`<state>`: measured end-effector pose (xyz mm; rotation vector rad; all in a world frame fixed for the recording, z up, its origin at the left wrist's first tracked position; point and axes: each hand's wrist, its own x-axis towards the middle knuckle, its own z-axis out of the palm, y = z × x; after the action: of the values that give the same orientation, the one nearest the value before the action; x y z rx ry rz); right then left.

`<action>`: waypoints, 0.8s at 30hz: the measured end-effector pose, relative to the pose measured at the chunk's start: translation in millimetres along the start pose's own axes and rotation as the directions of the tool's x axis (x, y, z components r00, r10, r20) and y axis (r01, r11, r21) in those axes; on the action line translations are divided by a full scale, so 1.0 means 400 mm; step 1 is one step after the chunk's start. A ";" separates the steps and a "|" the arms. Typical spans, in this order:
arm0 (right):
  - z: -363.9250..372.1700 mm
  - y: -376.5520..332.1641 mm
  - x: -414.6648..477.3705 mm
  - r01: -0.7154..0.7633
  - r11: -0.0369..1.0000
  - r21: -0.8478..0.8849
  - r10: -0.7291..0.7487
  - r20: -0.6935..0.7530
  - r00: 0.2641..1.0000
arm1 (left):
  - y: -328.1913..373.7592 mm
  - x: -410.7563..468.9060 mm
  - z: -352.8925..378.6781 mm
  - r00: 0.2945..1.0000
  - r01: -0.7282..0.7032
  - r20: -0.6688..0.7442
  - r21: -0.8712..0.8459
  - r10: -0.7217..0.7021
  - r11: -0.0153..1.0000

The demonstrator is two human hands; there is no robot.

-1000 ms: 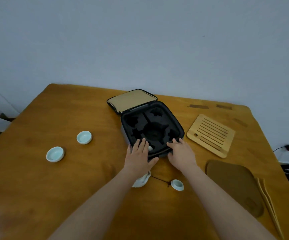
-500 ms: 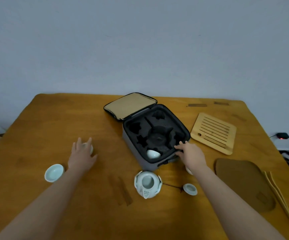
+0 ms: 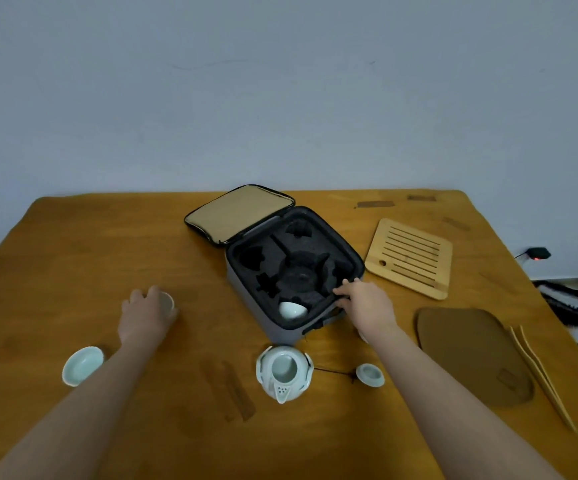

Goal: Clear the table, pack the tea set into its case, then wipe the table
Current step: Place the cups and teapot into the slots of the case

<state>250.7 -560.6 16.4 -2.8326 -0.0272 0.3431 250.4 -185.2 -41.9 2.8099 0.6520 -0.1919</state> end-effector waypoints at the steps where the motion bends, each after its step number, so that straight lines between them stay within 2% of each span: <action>1: -0.002 -0.001 0.000 0.003 1.000 -0.007 -0.003 0.004 1.000 | 0.009 -0.006 -0.002 0.999 -0.030 -0.044 -0.056 0.027 0.998; 6: 0.004 0.004 0.003 0.013 1.000 -0.016 -0.013 0.005 1.000 | 0.115 -0.054 -0.030 0.963 -0.198 -0.246 -0.382 0.107 0.903; 11: 0.011 0.011 -0.008 0.043 0.998 -0.036 -0.042 0.015 0.999 | 0.283 -0.146 -0.087 0.931 -0.347 -0.301 -0.553 0.206 0.758; 14: -0.001 0.009 -0.024 0.080 0.996 -0.029 -0.080 -0.008 0.997 | 0.370 -0.209 -0.098 0.938 -0.347 -0.222 -0.652 0.267 0.675; 18: -0.037 -0.018 -0.063 0.222 0.961 0.167 -0.211 -0.081 0.974 | 0.445 -0.287 -0.085 0.959 -0.185 -0.032 -0.823 0.281 0.537; 21: -0.045 -0.061 -0.099 0.314 0.885 0.344 -0.310 -0.070 0.948 | 0.474 -0.326 -0.074 0.953 -0.178 -0.002 -0.815 0.304 0.551; 24: -0.044 -0.065 -0.110 0.324 0.836 0.443 -0.295 -0.136 0.946 | 0.487 -0.344 -0.068 0.960 -0.107 0.056 -0.833 0.275 0.543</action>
<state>212.7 -543.0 50.3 -2.3104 -0.3441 0.1589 217.1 -404.3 50.4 1.8731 0.2550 -0.0626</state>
